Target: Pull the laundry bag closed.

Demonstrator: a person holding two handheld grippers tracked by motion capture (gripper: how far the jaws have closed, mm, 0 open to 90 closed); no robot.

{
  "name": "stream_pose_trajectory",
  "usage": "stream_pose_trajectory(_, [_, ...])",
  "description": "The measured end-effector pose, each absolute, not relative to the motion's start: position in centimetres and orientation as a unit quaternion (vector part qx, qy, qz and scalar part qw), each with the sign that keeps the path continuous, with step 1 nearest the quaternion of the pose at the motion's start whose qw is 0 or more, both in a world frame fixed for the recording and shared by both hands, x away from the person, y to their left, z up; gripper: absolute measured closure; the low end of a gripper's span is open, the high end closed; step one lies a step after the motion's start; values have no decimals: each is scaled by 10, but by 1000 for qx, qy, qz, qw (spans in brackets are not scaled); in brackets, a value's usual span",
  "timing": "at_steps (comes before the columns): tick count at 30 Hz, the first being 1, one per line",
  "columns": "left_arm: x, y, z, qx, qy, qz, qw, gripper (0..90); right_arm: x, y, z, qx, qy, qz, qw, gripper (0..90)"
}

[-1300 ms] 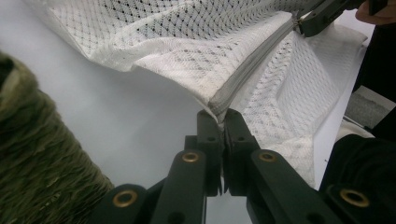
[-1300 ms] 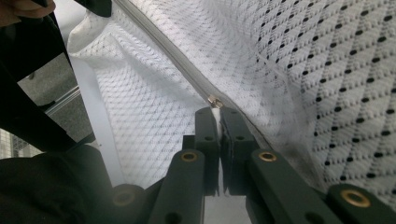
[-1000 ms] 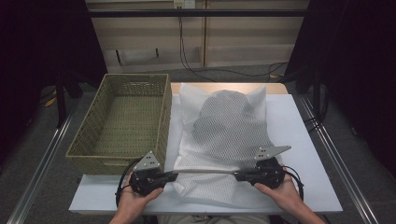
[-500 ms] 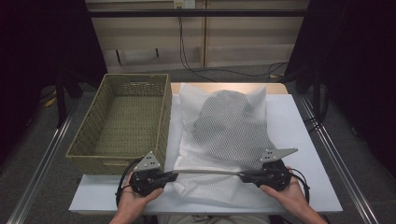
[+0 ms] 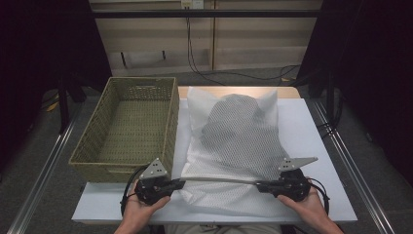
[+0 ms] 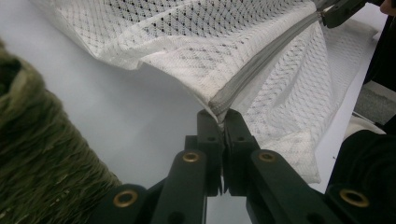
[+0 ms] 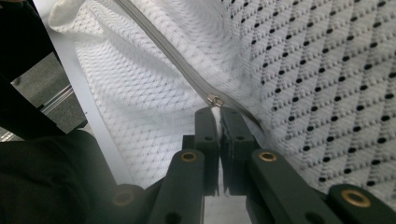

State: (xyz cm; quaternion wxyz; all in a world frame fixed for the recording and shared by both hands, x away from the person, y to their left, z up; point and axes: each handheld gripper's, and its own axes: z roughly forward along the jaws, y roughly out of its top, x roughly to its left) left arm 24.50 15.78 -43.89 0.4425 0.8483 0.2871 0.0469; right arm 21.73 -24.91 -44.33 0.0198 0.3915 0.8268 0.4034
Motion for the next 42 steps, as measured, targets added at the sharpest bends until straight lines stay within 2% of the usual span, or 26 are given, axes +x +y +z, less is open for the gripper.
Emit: stream_pose_trajectory(42, [245,161,-441,852,292,54,431,876,198,-287,-447,442,805,394,37,866])
